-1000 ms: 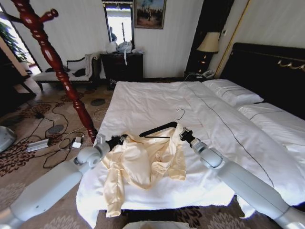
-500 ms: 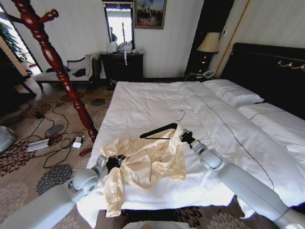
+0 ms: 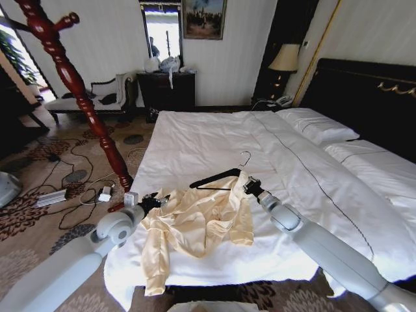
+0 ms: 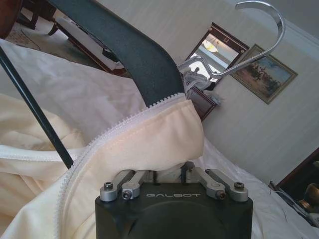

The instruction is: Pick up the clothes from the bed and hang them on the clothes hanger.

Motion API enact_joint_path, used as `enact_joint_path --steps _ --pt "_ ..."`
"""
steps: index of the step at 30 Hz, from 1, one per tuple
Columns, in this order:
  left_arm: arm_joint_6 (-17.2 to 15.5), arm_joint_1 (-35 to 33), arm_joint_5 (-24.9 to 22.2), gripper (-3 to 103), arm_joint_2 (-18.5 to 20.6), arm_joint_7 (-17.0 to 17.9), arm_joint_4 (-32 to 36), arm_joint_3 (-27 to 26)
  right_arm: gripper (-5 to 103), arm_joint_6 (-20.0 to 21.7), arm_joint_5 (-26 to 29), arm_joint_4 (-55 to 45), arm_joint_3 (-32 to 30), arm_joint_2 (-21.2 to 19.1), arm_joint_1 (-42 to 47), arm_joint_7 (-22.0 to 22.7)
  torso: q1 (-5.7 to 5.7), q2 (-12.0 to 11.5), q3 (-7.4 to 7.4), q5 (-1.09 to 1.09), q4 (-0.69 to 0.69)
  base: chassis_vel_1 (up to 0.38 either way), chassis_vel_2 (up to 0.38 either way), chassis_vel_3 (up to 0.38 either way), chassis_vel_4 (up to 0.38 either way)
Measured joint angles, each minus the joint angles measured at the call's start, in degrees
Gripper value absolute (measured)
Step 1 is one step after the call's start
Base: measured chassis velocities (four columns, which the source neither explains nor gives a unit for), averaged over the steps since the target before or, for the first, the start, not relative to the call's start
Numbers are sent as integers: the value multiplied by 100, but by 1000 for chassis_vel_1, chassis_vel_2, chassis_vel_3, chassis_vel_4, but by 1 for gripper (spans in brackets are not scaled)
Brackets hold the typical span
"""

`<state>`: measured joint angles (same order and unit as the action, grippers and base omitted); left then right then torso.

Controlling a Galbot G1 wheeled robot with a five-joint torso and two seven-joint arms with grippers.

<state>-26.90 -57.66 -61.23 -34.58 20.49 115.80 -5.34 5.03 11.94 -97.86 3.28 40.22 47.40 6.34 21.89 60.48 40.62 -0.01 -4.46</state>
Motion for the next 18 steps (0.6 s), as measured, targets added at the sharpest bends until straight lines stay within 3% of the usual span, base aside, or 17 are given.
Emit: enact_joint_path --steps 2,4,6,8,15,18 --pt "-100 -174 186 91 145 -127 68 -27 23 0 0 -2 -23 -15 21 0 0 0 0 0 2 0 0 0 0" --pt "27 -262 669 98 282 -385 121 -3 23 0 7 -2 -46 -22 27 1 -1 0 -1 2 1 0 0 0 0" --pt "110 -267 684 100 295 -467 161 25 23 0 10 -3 -46 -18 26 0 -1 0 -1 3 1 0 0 0 0" --pt "198 -229 164 100 197 -399 259 92 23 0 21 -12 -26 0 4 0 0 0 0 2 0 0 0 0 0" --pt "252 -132 -490 102 -46 -158 126 168 23 19 72 -79 27 -36 -20 0 0 0 0 1 -1 0 0 0 0" --pt "246 -142 -716 88 -91 -107 16 153 23 26 97 -82 16 -56 -27 3 0 0 0 2 1 0 0 0 0"
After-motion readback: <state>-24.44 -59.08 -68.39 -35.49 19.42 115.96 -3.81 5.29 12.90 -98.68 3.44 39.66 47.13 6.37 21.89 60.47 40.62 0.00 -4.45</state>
